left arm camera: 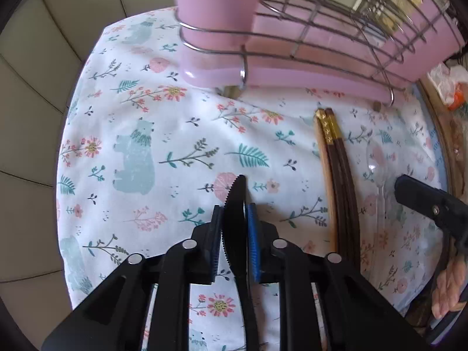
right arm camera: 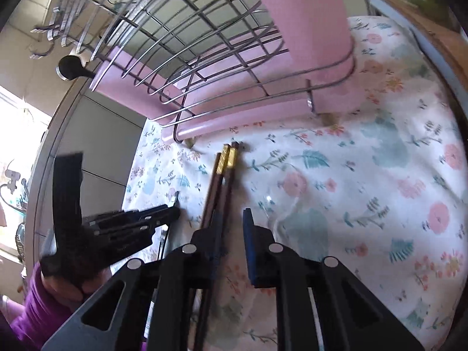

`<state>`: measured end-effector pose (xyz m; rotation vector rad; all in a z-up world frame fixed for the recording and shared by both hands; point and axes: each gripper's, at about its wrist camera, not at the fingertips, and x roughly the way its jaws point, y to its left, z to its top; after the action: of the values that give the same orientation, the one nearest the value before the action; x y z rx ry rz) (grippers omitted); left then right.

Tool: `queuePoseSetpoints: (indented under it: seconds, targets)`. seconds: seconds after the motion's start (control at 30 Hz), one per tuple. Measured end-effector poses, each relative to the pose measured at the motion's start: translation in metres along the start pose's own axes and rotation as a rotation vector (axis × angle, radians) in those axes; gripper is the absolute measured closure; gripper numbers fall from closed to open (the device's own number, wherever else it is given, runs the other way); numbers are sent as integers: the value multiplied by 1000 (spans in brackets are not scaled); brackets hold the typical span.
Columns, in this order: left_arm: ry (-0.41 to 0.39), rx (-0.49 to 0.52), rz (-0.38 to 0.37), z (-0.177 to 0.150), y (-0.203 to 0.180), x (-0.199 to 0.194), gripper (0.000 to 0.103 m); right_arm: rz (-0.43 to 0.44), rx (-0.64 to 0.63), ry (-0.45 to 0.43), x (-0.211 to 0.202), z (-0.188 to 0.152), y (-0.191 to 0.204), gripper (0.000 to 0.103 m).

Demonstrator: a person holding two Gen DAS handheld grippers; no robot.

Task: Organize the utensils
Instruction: 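Grasp the black serrated knife with the left tool while the right tool grasps gold-tipped chopsticks, then lift and carry the knife with the left tool while the right tool carries the chopsticks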

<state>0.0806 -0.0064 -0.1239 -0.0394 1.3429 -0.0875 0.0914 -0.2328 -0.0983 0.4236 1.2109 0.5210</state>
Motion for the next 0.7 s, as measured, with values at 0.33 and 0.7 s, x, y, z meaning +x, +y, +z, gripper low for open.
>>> queuePoseSetpoints:
  seconds: [0.33,0.7]
  targets:
    - [-87,-70,-105,-17,42,-30,87,-149,-18,86,50,31,20,88]
    - [-172,-68,-165,-25,54,-58,87,-206,-17,42,56,32,23,94]
